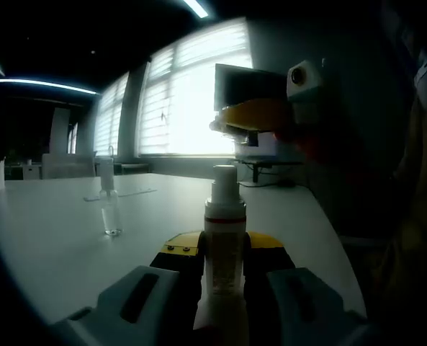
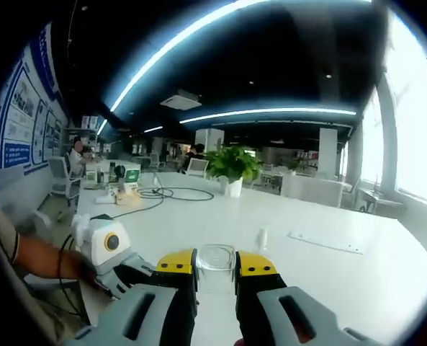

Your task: Clamp pump bottle remove cover press pump head put on cover

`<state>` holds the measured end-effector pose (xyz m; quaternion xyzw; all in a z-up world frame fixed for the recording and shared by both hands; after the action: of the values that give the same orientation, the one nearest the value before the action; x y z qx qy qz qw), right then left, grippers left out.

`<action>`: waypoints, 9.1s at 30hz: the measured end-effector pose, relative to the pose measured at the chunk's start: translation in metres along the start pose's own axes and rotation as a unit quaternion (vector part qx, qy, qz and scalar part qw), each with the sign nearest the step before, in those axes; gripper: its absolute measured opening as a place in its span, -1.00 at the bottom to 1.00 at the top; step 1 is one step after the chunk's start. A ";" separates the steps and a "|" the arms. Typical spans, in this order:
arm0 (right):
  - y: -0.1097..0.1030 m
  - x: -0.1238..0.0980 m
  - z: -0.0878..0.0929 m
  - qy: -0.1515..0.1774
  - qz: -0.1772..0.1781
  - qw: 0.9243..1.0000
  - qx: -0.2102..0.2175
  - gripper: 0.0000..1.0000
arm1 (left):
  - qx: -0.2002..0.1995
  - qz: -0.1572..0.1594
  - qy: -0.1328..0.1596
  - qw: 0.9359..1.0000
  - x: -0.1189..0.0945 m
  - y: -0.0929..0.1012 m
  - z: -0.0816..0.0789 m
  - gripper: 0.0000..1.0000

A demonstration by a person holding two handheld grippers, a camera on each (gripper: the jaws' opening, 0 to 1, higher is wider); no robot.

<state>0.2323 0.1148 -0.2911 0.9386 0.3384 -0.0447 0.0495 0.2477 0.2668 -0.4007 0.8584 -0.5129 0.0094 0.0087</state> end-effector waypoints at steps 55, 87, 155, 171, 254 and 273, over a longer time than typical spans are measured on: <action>-0.037 0.019 0.017 -0.056 0.022 0.998 -0.003 -0.69 | 0.008 -0.003 0.000 1.000 0.000 -0.001 0.000 -0.76; -0.033 0.024 0.035 -0.049 0.028 0.995 0.077 -0.69 | 0.002 -0.007 -0.001 1.000 0.001 -0.006 0.000 -0.76; -0.023 -0.007 0.002 0.013 0.055 0.998 -0.008 -0.63 | 0.002 -0.013 -0.001 1.000 0.001 0.001 0.000 -0.76; -0.005 -0.032 0.026 -0.014 0.023 0.999 -0.021 -1.00 | 0.000 -0.013 -0.001 1.000 0.001 -0.002 0.000 -0.76; 0.048 -0.075 0.131 0.026 0.004 0.998 0.050 -1.00 | 0.001 -0.038 0.002 0.999 0.038 -0.007 -0.021 -0.77; 0.050 -0.076 0.130 0.034 0.038 0.998 0.034 -1.00 | 0.017 -0.076 -0.006 0.997 0.092 -0.028 -0.024 -0.77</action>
<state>0.1998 0.0123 -0.4075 0.9529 0.3023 -0.0227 0.0076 0.3157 0.1991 -0.3744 0.8949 -0.4459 0.0121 -0.0084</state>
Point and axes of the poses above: the point that each gripper's makers call its tool centre point, and the gripper's own axes: x roughly forward along the fingers, y roughly to its right, z roughly out of its underside, the point moved 9 cm from there along -x, roughly backward along the fingers, and after that the axes turned 1 degree about y, right-handed, at the moved point
